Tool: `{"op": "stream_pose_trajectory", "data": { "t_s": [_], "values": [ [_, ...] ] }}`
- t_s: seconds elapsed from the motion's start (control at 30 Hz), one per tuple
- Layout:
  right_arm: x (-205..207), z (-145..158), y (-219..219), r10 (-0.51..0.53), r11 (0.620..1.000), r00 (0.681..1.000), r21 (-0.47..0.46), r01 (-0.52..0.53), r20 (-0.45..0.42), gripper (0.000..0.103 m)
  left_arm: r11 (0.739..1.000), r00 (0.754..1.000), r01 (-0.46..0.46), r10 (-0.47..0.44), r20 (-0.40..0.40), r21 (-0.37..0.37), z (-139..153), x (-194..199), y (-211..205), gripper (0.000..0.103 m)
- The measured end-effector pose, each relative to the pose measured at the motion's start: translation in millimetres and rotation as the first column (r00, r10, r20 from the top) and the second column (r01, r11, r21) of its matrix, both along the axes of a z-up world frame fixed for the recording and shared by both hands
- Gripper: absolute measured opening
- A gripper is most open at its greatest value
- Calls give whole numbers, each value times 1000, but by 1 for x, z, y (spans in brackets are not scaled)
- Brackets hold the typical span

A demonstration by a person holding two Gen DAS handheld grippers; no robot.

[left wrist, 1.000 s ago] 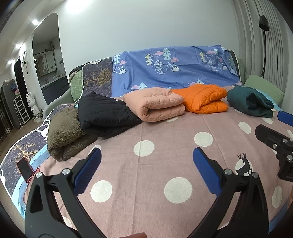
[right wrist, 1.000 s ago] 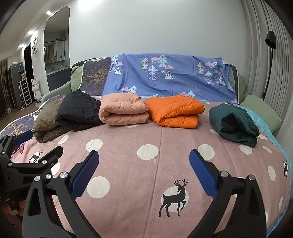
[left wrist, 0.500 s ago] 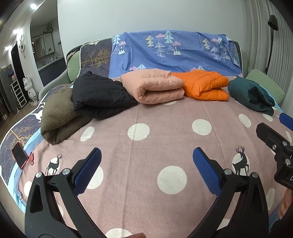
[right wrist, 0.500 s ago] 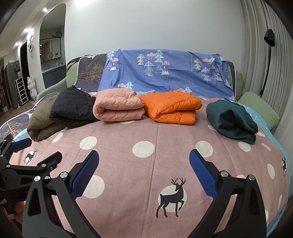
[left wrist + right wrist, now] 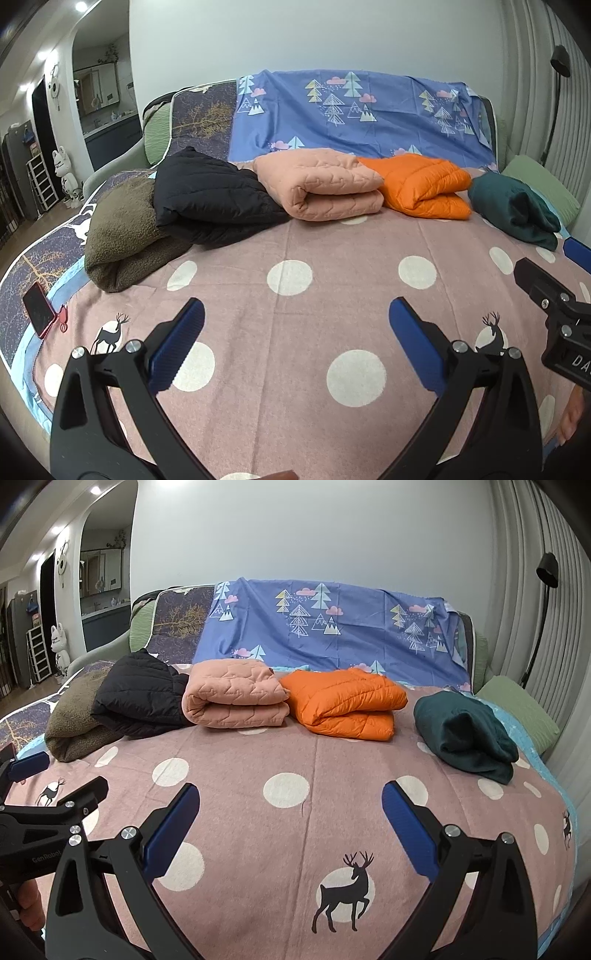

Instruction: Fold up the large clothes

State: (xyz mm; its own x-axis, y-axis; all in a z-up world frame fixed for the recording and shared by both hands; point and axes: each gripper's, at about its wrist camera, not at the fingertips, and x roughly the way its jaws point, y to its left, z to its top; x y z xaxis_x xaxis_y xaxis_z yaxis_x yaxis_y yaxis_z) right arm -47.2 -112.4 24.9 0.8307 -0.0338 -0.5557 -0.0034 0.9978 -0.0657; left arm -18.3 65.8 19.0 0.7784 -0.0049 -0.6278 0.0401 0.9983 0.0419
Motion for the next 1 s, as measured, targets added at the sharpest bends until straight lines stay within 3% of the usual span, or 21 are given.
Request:
{"op": "stream_pose_trajectory", "data": {
  "t_s": [0.57, 1.0],
  "values": [
    [15, -5, 7, 3, 1000, 1000, 7, -2, -18, 99, 1000, 1000, -2, 2, 6, -9, -3, 8, 9, 101],
    [17, 1, 4, 2, 999, 999, 40, -3, 33, 99, 1000, 998, 14, -13, 58, -22, 12, 15, 6, 101]
  ]
}}
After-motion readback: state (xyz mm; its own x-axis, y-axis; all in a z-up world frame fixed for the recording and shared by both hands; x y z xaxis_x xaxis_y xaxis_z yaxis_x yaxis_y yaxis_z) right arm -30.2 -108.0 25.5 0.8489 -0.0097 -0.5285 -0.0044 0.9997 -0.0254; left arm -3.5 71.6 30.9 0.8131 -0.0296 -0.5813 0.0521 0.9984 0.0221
